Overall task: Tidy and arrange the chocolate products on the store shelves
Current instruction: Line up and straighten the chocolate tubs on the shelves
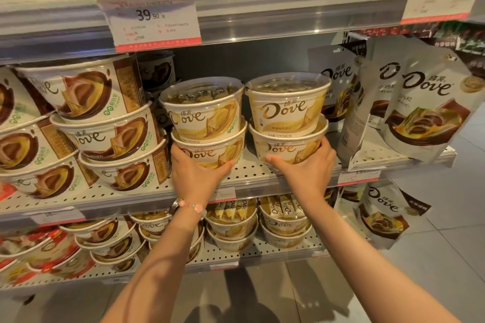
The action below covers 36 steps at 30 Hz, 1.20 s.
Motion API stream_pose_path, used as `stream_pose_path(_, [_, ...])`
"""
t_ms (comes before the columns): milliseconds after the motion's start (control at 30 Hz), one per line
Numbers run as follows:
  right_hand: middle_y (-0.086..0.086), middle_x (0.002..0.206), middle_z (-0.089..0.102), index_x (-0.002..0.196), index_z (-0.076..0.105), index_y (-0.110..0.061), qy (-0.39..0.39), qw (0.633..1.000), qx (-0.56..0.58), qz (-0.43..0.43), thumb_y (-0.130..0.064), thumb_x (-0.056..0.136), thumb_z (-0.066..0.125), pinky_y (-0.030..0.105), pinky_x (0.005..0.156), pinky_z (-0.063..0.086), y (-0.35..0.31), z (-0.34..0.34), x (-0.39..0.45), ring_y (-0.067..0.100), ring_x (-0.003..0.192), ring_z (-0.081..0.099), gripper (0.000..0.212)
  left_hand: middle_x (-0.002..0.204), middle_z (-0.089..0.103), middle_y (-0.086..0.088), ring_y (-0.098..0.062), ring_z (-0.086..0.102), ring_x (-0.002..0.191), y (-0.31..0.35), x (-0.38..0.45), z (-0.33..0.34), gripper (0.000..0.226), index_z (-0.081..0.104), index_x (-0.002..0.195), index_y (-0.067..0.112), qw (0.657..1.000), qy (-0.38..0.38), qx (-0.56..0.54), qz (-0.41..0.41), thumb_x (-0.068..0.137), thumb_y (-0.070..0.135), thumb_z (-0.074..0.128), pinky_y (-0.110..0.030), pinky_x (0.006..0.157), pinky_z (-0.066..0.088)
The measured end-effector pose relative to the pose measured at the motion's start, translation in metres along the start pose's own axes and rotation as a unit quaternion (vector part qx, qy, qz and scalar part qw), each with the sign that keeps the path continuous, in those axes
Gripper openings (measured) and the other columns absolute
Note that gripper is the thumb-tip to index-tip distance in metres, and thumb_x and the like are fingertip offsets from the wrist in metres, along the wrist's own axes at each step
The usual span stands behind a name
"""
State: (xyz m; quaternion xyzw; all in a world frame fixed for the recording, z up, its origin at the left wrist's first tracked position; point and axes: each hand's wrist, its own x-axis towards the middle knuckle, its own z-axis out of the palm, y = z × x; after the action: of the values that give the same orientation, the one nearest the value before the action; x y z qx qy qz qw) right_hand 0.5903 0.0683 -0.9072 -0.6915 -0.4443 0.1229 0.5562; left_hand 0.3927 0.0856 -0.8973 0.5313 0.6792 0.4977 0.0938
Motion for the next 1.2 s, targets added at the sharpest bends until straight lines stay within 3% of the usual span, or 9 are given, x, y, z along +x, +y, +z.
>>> stream_pose_path(200, [0.01, 0.138, 0.036, 0.141, 0.027, -0.007, 0.029, 1.0, 0.003, 0.005, -0.058, 0.043, 0.086, 0.043, 0.112, 0.029, -0.001, 0.005, -0.007, 0.024, 0.131, 0.029, 0.125, 0.132, 0.048, -0.013, -0.029, 0.047, 0.122, 0.0, -0.001, 0.0, 0.116, 0.032, 0.131, 0.004, 1.0, 0.009, -0.007, 0.003, 0.04, 0.049, 0.089, -0.04, 0.099, 0.043])
stream_pose_path(367, [0.01, 0.138, 0.035, 0.141, 0.026, -0.007, 0.03, 0.999, 0.002, 0.01, -0.057, 0.044, 0.086, 0.043, 0.113, 0.028, -0.003, 0.006, -0.007, 0.025, 0.132, 0.029, 0.125, 0.131, 0.043, -0.015, -0.029, 0.041, 0.125, -0.005, -0.005, -0.004, 0.119, 0.029, 0.13, 0.001, 1.0, 0.009, -0.012, 0.022, 0.039, 0.047, 0.09, -0.04, 0.106, 0.036])
stream_pose_path(767, [0.011, 0.141, 0.032, 0.144, 0.022, -0.007, 0.016, 1.0, -0.009, -0.011, -0.055, 0.052, 0.085, 0.037, 0.112, 0.024, -0.005, 0.003, -0.012, 0.025, 0.134, 0.027, 0.122, 0.134, 0.041, -0.016, -0.03, 0.04, 0.126, -0.002, -0.006, -0.008, 0.121, 0.027, 0.133, -0.001, 0.999, -0.016, 0.003, 0.032, 0.041, 0.05, 0.088, -0.039, 0.106, 0.037])
stream_pose_path(1033, [0.008, 0.149, 0.028, 0.148, 0.018, -0.012, -0.053, 0.997, 0.027, -0.047, -0.045, 0.065, 0.081, 0.038, 0.114, 0.026, 0.007, -0.015, -0.011, 0.022, 0.138, 0.025, 0.109, 0.146, 0.033, -0.014, -0.028, 0.033, 0.134, -0.003, -0.01, -0.006, 0.131, 0.011, 0.145, 0.005, 0.999, -0.043, -0.019, 0.017, 0.047, 0.048, 0.088, -0.039, 0.11, 0.032])
stream_pose_path(1200, [-0.001, 0.149, 0.032, 0.148, 0.023, -0.021, -0.108, 0.987, 0.102, -0.06, -0.037, 0.077, 0.073, 0.044, 0.112, 0.032, 0.006, -0.032, -0.022, 0.015, 0.137, 0.032, 0.088, 0.152, 0.023, -0.01, -0.024, 0.024, 0.14, 0.014, -0.034, -0.005, 0.109, 0.007, 0.148, 0.009, 0.995, -0.039, -0.092, 0.001, 0.069, 0.03, 0.079, -0.043, 0.115, 0.024])
